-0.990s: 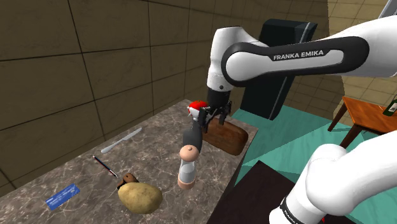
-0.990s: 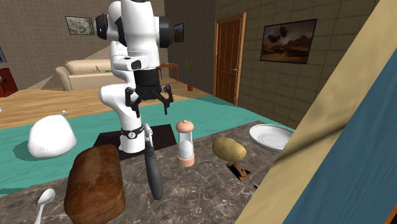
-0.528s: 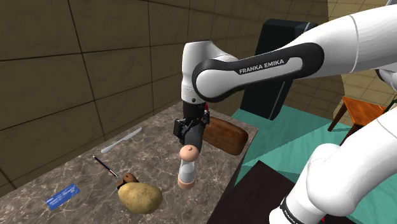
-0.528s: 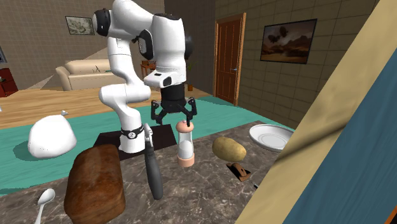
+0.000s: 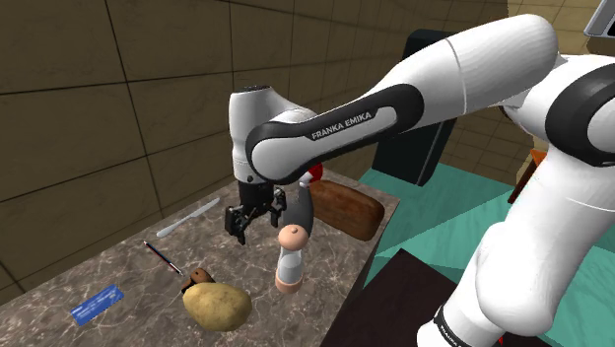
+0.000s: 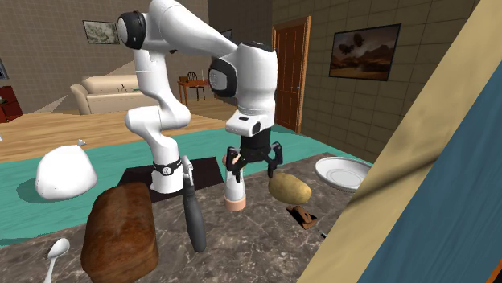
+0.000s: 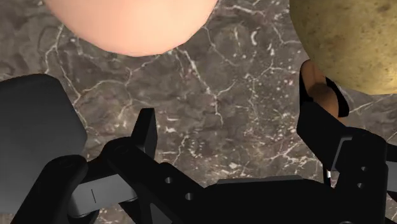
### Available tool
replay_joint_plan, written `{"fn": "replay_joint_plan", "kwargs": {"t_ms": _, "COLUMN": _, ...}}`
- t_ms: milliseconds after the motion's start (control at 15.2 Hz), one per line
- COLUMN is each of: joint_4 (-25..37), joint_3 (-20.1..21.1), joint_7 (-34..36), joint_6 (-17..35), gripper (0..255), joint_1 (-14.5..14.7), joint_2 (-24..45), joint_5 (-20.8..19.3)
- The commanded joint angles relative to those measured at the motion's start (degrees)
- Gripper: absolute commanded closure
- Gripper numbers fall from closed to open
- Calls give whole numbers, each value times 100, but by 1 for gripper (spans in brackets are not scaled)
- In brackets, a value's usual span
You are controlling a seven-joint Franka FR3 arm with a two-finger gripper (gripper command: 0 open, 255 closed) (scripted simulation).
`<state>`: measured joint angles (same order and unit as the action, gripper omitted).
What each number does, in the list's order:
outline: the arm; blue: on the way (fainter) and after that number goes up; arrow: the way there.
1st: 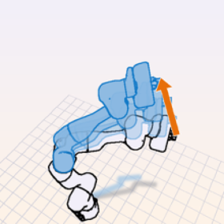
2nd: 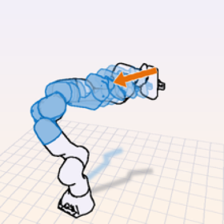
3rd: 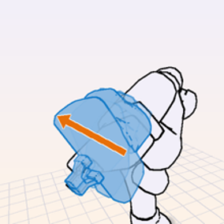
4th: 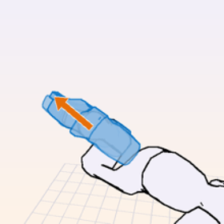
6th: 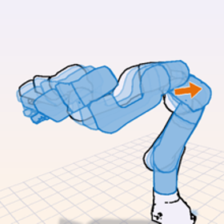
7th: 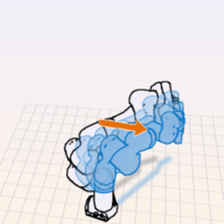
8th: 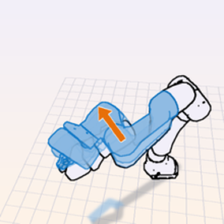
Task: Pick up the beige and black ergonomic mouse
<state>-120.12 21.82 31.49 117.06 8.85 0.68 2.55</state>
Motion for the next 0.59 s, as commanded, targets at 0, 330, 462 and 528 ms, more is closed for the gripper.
{"fn": "replay_joint_plan", "kwargs": {"t_ms": 0, "joint_4": 338, "joint_3": 92, "joint_7": 266, "joint_6": 61, "gripper": 0, "joint_1": 101, "joint_2": 454, "joint_5": -176}}
{"fn": "replay_joint_plan", "kwargs": {"t_ms": 330, "joint_4": 1336, "joint_3": 166, "joint_7": 826, "joint_6": 63, "gripper": 0, "joint_1": 450, "joint_2": 1613, "joint_5": -657}}
{"fn": "replay_joint_plan", "kwargs": {"t_ms": 462, "joint_4": 1798, "joint_3": 154, "joint_7": 1013, "joint_6": 9, "gripper": 0, "joint_1": 627, "joint_2": 2083, "joint_5": -835}}
{"fn": "replay_joint_plan", "kwargs": {"t_ms": 528, "joint_4": 2043, "joint_3": 140, "joint_7": 1096, "joint_6": -29, "gripper": 0, "joint_1": 723, "joint_2": 2319, "joint_5": -918}}
